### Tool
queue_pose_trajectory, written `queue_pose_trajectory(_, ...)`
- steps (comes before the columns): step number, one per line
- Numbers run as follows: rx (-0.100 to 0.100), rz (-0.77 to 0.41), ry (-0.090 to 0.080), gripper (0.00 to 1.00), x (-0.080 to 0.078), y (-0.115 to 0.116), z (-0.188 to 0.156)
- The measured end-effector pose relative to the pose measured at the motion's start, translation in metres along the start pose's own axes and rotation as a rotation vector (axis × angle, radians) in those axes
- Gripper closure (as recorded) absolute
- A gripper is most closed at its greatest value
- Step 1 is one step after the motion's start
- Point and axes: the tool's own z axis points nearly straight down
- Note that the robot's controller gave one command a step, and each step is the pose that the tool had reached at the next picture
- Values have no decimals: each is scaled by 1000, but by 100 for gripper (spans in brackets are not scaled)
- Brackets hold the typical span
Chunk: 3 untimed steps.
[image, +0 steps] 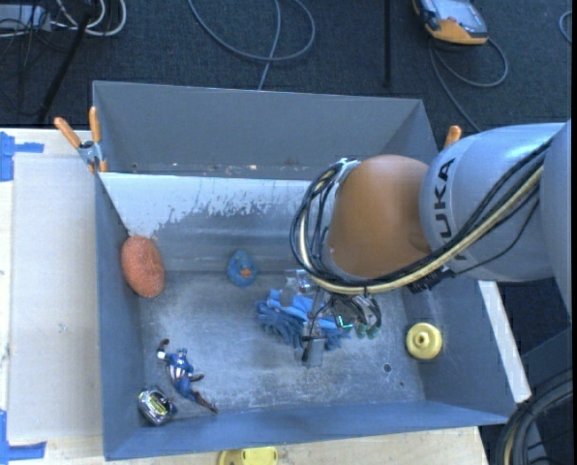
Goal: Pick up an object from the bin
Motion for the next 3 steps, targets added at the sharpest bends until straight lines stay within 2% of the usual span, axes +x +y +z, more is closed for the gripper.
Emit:
queue_pose_trajectory(1, -1, -7, -4, 100, -24, -1, 54)
queue_pose_trajectory(2, -2, -6, -4, 100, -24, -1, 54)
queue_pose_trajectory(3, 1, 3, -7, 100, -12, -27, -110)
